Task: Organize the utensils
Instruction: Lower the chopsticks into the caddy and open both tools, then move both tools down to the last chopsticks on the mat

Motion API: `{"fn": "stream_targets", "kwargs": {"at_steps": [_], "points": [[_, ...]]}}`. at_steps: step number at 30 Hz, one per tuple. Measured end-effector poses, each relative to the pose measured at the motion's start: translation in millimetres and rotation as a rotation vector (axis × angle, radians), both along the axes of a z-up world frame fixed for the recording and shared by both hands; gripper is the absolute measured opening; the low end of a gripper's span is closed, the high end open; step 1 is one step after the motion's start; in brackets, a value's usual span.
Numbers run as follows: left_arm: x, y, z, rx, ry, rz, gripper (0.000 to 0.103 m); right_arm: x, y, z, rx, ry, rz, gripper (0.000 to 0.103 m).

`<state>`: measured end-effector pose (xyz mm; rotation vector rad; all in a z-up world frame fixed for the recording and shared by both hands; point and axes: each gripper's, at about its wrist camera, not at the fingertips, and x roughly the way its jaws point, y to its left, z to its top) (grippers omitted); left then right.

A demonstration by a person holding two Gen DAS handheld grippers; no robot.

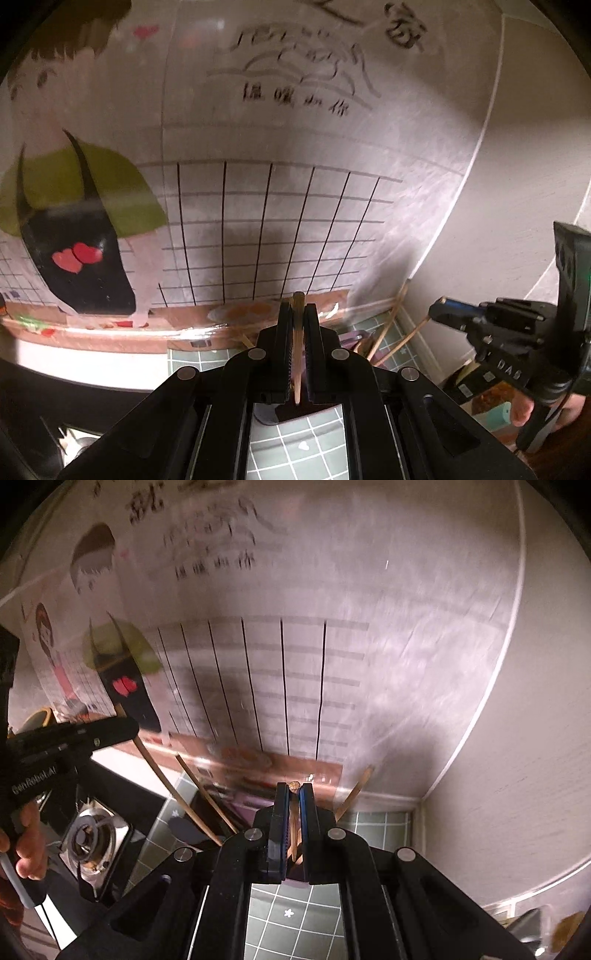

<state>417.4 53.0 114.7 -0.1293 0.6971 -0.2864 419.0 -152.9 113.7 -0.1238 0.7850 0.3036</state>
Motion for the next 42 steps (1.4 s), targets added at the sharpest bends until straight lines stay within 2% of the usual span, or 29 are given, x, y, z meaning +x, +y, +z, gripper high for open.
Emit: {"fn": "stream_targets", "kwargs": {"at_steps": [5, 15, 19, 21, 24, 27, 31, 37, 42], "points": [[16, -2, -21, 0.001, 0.047, -0.003, 0.006, 12, 0, -26, 0.001, 0.054, 0.007, 0.006], [29, -7, -57, -0.042, 0.126, 0.003, 0.008, 22, 0, -52, -0.014, 0.098, 0.018, 0.006], [22, -6, -50, -0.044, 0.090, 0.022, 0.024, 19, -7, -52, 0.018, 0.080, 0.014, 0.006], [16, -4, -41, -0.035, 0.052, 0.029, 0.028, 14, -10, -47, 0.026, 0.049, 0.009, 0.007], [-2, -1, -21, -0.029, -0.024, 0.049, 0.033, 1, -14, -34, 0.007, -0.018, -0.009, 0.011], [-25, 5, -8, -0.019, -0.086, 0.085, 0.039, -17, -20, -24, -0.023, -0.091, -0.034, 0.023], [-57, 18, -7, -0.005, -0.117, 0.128, 0.045, -46, -27, -19, -0.069, -0.183, -0.065, 0.029], [-118, 42, -43, 0.000, -0.070, 0.173, 0.046, -99, -14, -42, -0.143, -0.245, -0.030, 0.033], [-171, 57, -84, 0.005, 0.016, 0.198, 0.046, -133, 7, -74, -0.094, -0.169, 0.032, 0.034]]}}
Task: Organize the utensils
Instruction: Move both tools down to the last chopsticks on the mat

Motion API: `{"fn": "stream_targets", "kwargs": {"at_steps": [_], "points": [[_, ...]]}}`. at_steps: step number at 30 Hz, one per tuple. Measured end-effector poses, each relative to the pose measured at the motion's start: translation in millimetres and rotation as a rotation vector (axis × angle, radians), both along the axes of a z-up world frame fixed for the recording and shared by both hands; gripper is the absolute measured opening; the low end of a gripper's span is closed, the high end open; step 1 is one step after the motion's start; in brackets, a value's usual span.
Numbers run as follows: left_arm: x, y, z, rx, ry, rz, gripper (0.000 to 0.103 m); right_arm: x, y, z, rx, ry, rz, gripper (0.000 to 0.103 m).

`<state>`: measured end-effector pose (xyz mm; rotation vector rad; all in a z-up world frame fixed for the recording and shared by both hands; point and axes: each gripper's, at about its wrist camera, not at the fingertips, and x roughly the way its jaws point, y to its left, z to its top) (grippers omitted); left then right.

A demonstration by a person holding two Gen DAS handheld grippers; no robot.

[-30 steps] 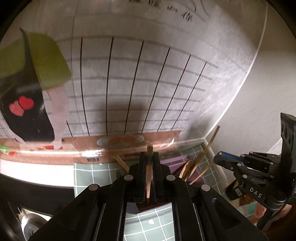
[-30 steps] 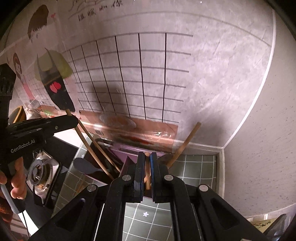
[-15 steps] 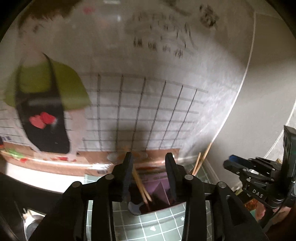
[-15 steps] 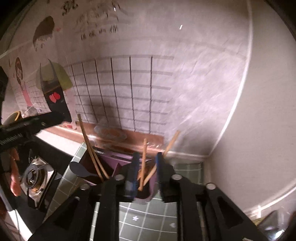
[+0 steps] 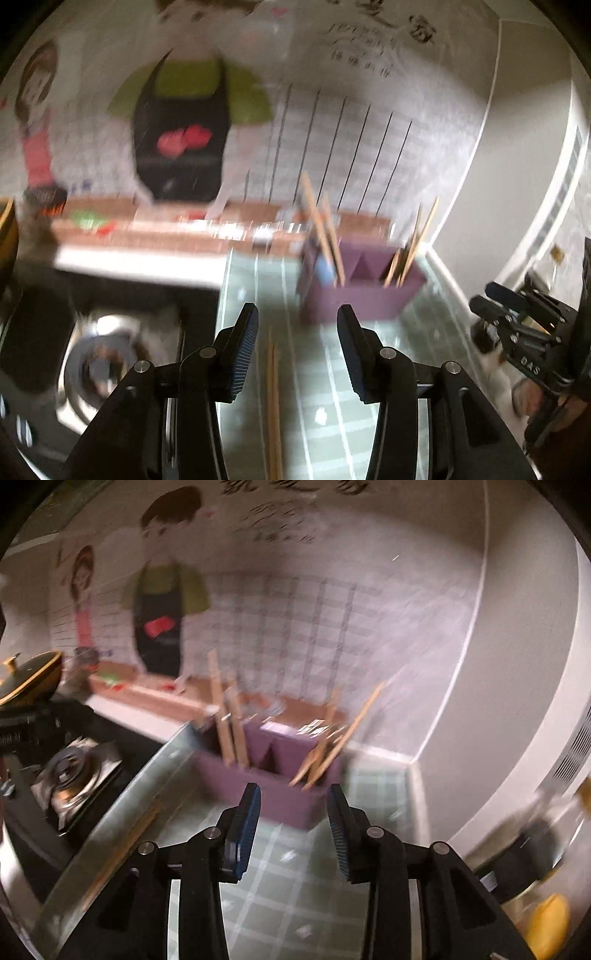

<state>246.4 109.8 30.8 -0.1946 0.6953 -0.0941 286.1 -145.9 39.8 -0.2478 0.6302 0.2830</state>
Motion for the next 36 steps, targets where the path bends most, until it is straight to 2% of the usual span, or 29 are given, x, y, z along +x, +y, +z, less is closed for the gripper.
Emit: {"fn": "stream_targets", "kwargs": {"at_steps": [8, 12, 14, 16, 20, 25, 30, 34, 36], "points": [[-59, 24, -46, -0.026, 0.082, 0.086, 0.046, -40, 44, -46, 0.015, 0.117, -0.014, 0.035], [-85, 49, -57, -0.017, 0.070, 0.173, 0.046, -58, 56, -70, 0.161, 0.219, 0.077, 0.035], [-93, 61, -62, -0.026, 0.074, 0.202, 0.046, -65, 69, -84, 0.194, 0.274, 0.089, 0.035], [-103, 74, -69, -0.045, 0.087, 0.231, 0.046, -71, 83, -95, 0.179, 0.305, 0.091, 0.034], [-116, 95, -82, -0.090, 0.112, 0.261, 0.045, -87, 115, -121, 0.165, 0.377, 0.120, 0.021], [-133, 107, -93, -0.105, 0.119, 0.288, 0.045, -105, 146, -139, 0.159, 0.433, 0.164, 0.021], [-140, 108, -95, -0.078, 0.116, 0.297, 0.045, -114, 167, -152, 0.145, 0.478, 0.159, 0.021], [-140, 106, -94, -0.066, 0.112, 0.287, 0.045, -125, 177, -161, 0.050, 0.455, 0.150, 0.021], [-139, 105, -93, -0.066, 0.111, 0.280, 0.046, -128, 176, -161, 0.041, 0.443, 0.152, 0.020]]}}
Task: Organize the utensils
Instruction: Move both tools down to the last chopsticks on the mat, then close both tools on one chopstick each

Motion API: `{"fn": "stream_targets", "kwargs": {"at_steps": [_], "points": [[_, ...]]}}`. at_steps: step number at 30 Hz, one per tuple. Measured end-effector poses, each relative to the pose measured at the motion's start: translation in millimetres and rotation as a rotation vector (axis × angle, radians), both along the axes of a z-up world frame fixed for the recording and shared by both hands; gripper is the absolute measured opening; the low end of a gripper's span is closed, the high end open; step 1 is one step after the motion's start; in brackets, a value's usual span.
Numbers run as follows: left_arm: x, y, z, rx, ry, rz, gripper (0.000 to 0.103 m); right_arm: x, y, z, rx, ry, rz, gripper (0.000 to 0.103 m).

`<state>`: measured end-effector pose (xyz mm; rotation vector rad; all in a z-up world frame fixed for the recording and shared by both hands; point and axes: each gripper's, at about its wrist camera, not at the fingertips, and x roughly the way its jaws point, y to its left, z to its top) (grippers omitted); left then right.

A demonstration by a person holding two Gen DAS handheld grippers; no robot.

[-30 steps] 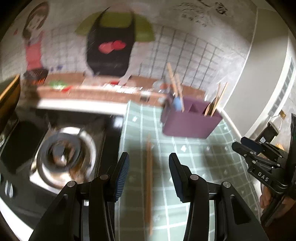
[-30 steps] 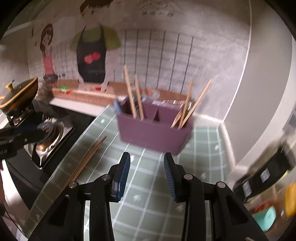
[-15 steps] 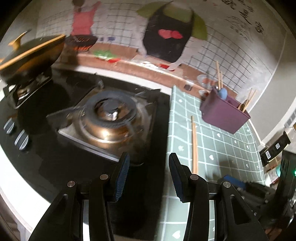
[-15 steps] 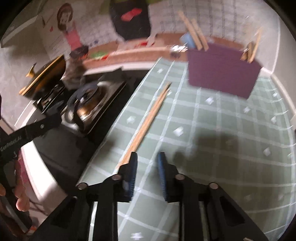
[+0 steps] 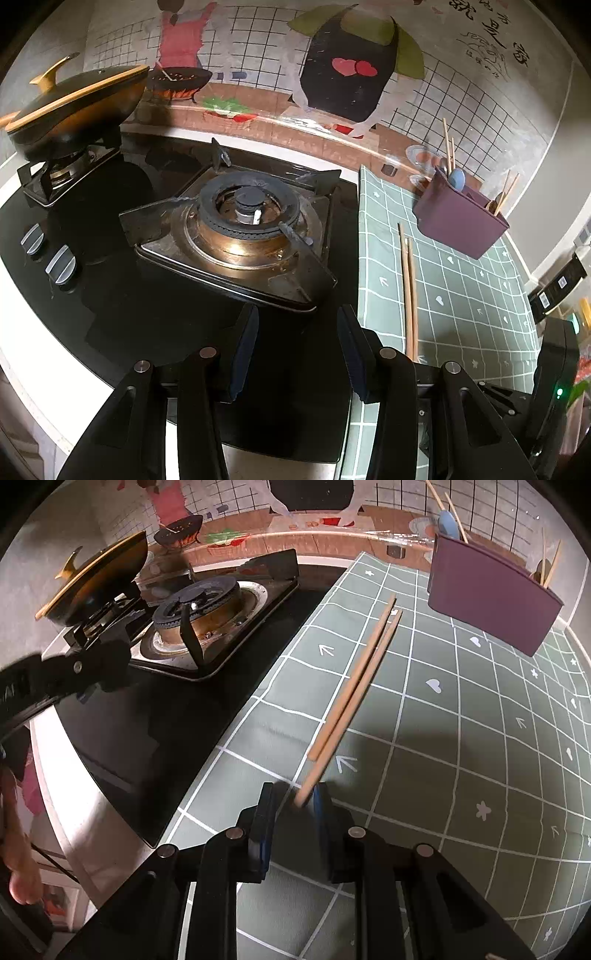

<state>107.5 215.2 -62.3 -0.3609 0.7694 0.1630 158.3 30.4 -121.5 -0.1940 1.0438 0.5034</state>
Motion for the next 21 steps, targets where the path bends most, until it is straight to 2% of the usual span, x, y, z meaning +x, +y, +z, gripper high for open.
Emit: {"fn": "stream_targets", "kwargs": {"at_steps": [4, 10, 21], "points": [[3, -3, 1, -0.007, 0.000, -0.014, 0.045, 0, -6, 0, -0.004, -0.007, -0.014, 0.011], [8, -15, 3, -0.020, -0.014, -0.063, 0.045, 7, -29, 2, 0.013, -0.003, -0.068, 0.008], [18, -72, -15, -0.078, -0.014, -0.283, 0.045, 13, -83, 13, 0.043, -0.045, -0.168, 0.006]]}}
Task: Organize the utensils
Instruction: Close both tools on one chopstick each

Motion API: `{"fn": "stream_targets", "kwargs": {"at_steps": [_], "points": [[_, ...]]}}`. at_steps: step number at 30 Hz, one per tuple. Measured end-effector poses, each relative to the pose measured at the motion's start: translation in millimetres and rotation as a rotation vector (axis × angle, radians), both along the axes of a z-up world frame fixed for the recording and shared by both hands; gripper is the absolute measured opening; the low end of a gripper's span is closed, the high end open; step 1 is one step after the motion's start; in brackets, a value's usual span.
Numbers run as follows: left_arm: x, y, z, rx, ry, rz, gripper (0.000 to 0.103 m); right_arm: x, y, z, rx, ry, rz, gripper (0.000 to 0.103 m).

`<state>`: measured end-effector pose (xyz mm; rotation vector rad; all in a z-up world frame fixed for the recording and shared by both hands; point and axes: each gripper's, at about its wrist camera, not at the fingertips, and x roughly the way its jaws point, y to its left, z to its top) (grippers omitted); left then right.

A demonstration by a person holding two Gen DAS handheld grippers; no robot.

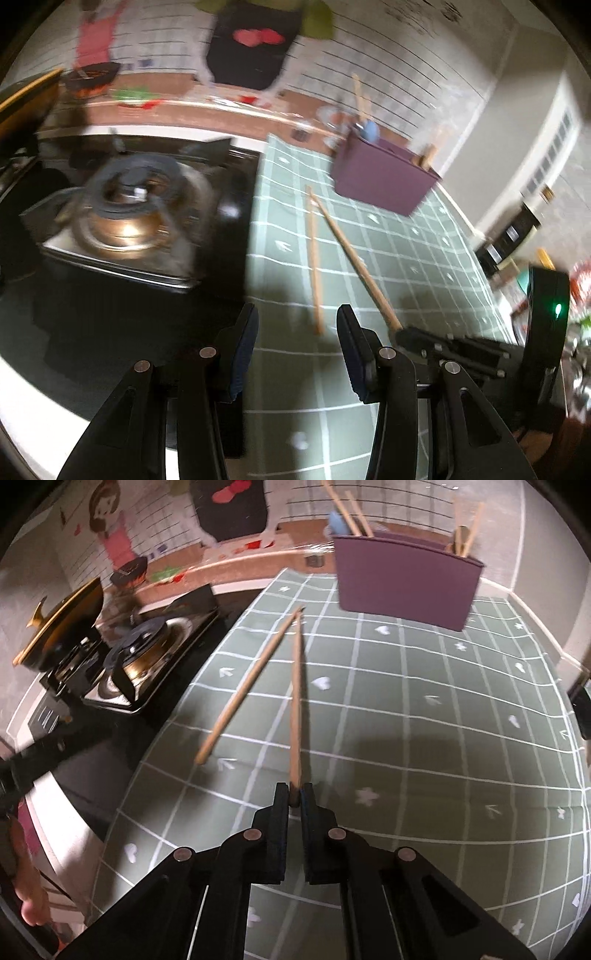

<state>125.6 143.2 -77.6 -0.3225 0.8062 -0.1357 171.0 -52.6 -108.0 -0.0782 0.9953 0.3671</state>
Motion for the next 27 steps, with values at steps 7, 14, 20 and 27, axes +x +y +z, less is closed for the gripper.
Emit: {"fn": "stream_targets", "kwargs": {"at_steps": [7, 14, 20, 27], "points": [[21, -43, -27, 0.062, 0.072, -0.073, 0.028, 1, -29, 7, 0.046, -0.029, -0.031, 0.006], [37, -57, -44, 0.149, 0.113, 0.008, 0.023, 2, -50, 14, 0.077, -0.057, -0.051, 0.006], [40, -53, -48, 0.128, 0.127, 0.057, 0.023, 2, -57, 19, 0.081, -0.077, -0.050, 0.006], [43, -55, -49, 0.162, 0.131, 0.091, 0.009, 0, -59, 19, 0.079, -0.083, -0.034, 0.006]]}}
